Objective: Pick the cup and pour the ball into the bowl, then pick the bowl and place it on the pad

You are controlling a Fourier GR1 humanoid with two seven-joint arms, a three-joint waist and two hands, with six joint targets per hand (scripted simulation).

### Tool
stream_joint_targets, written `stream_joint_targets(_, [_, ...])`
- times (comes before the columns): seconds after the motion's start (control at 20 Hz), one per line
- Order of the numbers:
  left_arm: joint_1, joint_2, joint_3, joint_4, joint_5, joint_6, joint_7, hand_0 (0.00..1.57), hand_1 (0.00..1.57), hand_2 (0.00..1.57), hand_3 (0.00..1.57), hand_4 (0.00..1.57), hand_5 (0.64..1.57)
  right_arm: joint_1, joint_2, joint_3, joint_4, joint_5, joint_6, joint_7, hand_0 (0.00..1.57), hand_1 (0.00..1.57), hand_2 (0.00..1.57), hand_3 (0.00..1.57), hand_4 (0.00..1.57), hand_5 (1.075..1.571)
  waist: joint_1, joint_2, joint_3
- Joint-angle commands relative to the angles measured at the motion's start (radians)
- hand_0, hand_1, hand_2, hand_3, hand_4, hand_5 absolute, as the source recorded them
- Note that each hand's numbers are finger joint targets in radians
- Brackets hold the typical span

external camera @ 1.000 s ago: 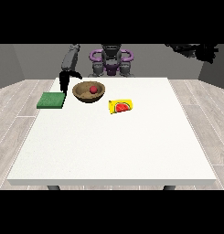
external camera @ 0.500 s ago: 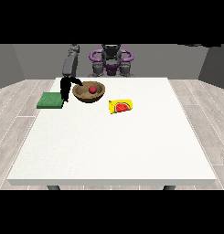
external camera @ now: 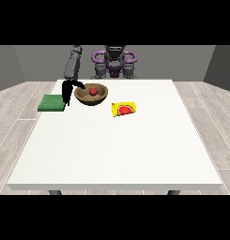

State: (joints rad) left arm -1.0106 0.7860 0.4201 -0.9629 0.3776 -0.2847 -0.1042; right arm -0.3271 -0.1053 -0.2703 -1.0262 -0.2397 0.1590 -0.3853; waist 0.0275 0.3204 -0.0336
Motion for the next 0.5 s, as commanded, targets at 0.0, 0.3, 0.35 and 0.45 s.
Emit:
stream_joint_targets(0.0, [-0.024,0.021,0.005,-0.014,0.014,-0.012,0.012,0.0,0.0,0.0,0.0,0.0,1.53,-0.042,0.011,-0.002,0.094,0.021,-0.033,-0.018,0.0,0.0,0.0,0.0,0.29,1.566,0.035,0.059,0.0349])
stream_joint_targets(0.3, [-0.072,0.004,-0.014,-0.017,0.025,-0.005,0.041,0.0,0.0,0.0,0.0,0.0,1.54,-0.067,0.077,0.037,0.016,0.057,-0.143,0.081,0.0,0.0,0.0,0.0,0.43,1.569,0.072,0.056,0.0344])
stream_joint_targets(0.35, [-0.069,0.012,-0.021,-0.01,0.024,-0.034,0.034,0.0,0.0,0.0,0.0,0.0,1.533,-0.101,0.093,0.039,0.016,0.064,-0.179,0.092,0.0,0.0,0.0,0.0,0.44,1.57,0.085,0.069,0.034])
stream_joint_targets(0.45, [-0.104,0.018,-0.016,0.012,0.036,-0.016,0.077,0.0,0.0,0.0,0.0,0.0,1.54,-0.103,0.101,0.078,0.017,0.098,-0.208,0.132,0.0,0.0,0.0,0.0,0.44,1.57,0.074,0.046,0.0339])
